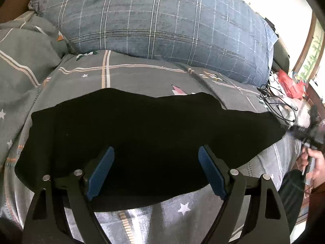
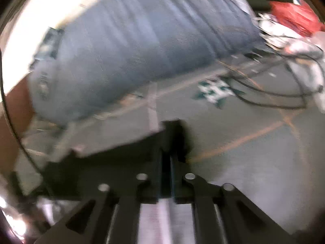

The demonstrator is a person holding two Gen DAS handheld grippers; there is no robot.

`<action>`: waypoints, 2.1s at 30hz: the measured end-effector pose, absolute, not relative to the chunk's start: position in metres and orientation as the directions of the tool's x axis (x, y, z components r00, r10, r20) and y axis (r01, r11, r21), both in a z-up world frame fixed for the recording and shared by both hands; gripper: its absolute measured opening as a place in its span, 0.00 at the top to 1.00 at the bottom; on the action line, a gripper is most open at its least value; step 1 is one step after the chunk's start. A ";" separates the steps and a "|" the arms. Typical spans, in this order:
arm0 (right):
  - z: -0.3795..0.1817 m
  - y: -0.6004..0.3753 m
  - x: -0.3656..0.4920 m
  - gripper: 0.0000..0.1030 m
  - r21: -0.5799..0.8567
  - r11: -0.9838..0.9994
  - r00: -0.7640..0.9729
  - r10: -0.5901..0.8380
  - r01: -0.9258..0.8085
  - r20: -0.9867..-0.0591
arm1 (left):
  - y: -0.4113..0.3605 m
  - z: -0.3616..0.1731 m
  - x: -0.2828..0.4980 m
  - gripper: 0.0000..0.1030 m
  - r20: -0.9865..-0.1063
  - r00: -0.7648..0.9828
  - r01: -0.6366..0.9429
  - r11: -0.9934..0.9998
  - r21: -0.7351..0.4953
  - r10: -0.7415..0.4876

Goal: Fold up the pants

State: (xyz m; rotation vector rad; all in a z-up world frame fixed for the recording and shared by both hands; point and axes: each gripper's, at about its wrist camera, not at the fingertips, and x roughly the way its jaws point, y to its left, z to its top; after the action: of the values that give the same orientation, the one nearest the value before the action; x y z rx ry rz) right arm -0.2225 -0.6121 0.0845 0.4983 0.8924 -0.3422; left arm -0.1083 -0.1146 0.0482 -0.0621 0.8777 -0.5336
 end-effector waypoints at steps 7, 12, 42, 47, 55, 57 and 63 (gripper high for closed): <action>0.108 -0.631 -0.234 0.60 0.304 0.823 0.646 -0.097 0.480 -0.757 | -0.115 0.067 -0.114 0.17 -0.690 0.549 0.452 0.862 -0.228 -0.471; 0.087 -0.611 -0.171 0.64 0.230 0.899 0.593 -0.041 0.374 -0.804 | -0.108 0.053 -0.104 0.17 -0.725 0.551 0.390 0.896 -0.215 -0.413; 0.066 -0.385 -0.018 0.91 0.420 0.897 0.572 0.418 -0.137 -0.706 | -0.006 0.026 -0.026 0.17 -0.764 0.569 0.105 0.948 -0.299 -0.304; 0.075 -0.402 -0.024 0.92 0.435 0.896 0.644 0.386 -0.091 -0.660 | -0.007 0.017 -0.025 0.17 -0.763 0.595 0.078 0.963 -0.258 -0.253; 0.068 -0.405 -0.037 0.80 0.433 0.901 0.671 0.330 -0.016 -0.664 | -0.002 0.030 -0.040 0.17 -0.773 0.598 0.070 0.975 -0.210 -0.210; 0.081 -0.407 -0.051 0.79 0.444 0.895 0.679 0.353 -0.044 -0.644 | 0.000 0.038 -0.051 0.17 -0.761 0.607 0.079 0.970 -0.228 -0.229; 0.094 -0.366 -0.090 0.67 0.457 0.857 0.615 0.496 -0.237 -0.613 | -0.006 0.053 -0.078 0.17 -0.742 0.615 0.127 0.962 -0.240 -0.266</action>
State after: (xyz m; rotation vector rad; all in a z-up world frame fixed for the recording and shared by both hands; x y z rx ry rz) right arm -0.0897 -0.3664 0.0943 0.3493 0.8046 0.4326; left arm -0.0779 -0.0061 0.0528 -0.1694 0.8803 -0.2280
